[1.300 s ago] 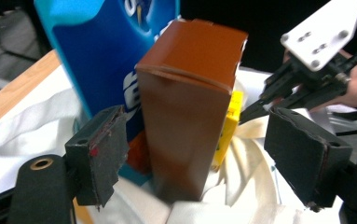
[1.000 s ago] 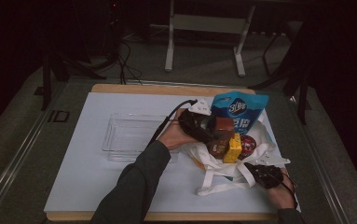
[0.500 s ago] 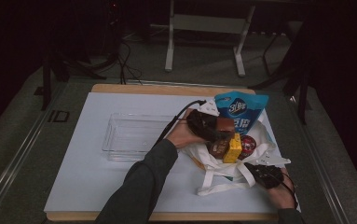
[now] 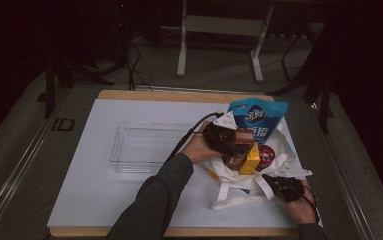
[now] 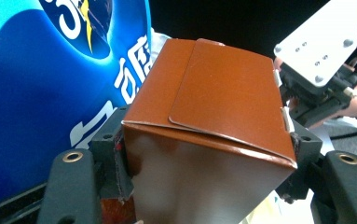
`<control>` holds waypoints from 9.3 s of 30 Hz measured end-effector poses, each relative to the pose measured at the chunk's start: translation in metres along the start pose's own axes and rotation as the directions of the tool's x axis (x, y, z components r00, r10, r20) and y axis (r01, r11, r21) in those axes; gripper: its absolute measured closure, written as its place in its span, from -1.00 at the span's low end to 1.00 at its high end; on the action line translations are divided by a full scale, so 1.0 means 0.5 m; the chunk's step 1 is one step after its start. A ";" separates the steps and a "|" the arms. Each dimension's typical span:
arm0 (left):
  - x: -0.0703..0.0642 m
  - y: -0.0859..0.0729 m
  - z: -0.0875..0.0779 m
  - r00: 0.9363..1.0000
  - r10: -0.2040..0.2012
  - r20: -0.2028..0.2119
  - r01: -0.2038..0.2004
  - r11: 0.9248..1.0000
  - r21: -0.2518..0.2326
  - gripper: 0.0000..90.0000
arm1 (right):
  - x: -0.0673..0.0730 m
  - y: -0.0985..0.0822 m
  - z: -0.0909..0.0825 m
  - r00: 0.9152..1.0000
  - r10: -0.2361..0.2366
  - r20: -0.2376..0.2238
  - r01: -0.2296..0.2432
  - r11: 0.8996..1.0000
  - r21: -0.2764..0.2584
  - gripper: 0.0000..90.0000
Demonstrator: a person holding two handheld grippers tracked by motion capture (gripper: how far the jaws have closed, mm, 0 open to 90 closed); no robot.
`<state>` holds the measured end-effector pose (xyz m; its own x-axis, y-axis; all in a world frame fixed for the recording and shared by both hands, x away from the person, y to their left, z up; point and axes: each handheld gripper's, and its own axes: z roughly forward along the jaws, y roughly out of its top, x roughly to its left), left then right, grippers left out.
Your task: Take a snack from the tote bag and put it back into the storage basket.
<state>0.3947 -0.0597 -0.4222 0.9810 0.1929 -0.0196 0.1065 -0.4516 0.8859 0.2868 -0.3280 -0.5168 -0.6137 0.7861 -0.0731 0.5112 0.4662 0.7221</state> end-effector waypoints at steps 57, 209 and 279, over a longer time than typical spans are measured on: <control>-0.017 0.044 -0.077 0.998 -0.009 -0.069 -0.004 0.982 -0.187 -0.04 | -0.002 -0.002 0.001 1.000 0.010 -0.006 -0.010 1.000 -0.011 0.95; 0.051 -0.106 -0.549 0.917 -0.106 -0.384 0.074 0.993 -0.095 -0.05 | 0.001 -0.006 0.000 1.000 0.028 0.001 -0.028 0.999 -0.022 0.95; 0.060 -0.141 -0.353 0.994 -0.034 -0.105 0.065 0.950 0.306 -0.10 | 0.001 -0.007 0.000 1.000 0.030 0.003 -0.030 0.999 -0.025 0.95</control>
<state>0.3879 0.1318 -0.4035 0.9543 0.2989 -0.0006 0.2144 -0.6829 0.6983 0.2847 -0.3291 -0.5195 -0.5964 0.8009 -0.0536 0.5138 0.4321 0.7411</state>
